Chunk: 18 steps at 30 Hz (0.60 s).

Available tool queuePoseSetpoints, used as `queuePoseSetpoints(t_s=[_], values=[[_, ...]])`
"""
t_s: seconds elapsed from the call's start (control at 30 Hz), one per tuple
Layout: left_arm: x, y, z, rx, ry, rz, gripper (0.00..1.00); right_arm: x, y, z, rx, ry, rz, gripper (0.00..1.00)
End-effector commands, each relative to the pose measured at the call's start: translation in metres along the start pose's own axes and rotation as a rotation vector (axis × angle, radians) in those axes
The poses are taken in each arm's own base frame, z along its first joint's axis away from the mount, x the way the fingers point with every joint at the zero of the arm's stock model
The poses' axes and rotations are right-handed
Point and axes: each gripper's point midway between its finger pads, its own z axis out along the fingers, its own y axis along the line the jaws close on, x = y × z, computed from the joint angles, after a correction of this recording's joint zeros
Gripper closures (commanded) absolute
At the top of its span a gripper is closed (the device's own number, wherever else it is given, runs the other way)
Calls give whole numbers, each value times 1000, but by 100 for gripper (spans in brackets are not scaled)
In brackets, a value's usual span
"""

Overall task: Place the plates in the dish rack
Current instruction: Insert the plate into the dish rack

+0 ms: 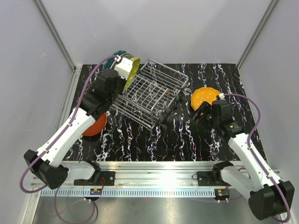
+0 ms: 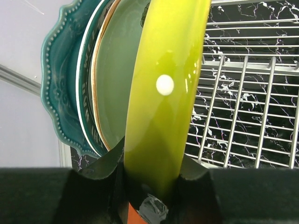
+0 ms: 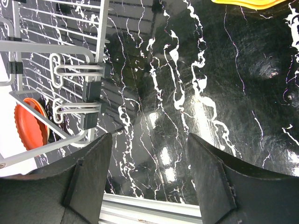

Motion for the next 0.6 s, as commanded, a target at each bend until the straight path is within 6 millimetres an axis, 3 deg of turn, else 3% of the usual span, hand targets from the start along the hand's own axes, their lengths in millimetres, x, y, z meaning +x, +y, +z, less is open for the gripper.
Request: queuePoseSetpoints(t_s=[0.0, 0.2, 0.5, 0.57], values=[[-62, 30, -15, -95, -234, -103, 95, -7, 3, 2, -20, -23, -14, 27], [-59, 34, -14, -116, -228, -128, 84, -5, 2, 4, -16, -16, -14, 27], [-57, 40, -13, -133, -219, -139, 52, -3, -1, 6, -12, -10, -8, 27], [-57, 41, -13, -137, -219, -142, 49, -3, -1, 6, -11, -10, -11, 27]])
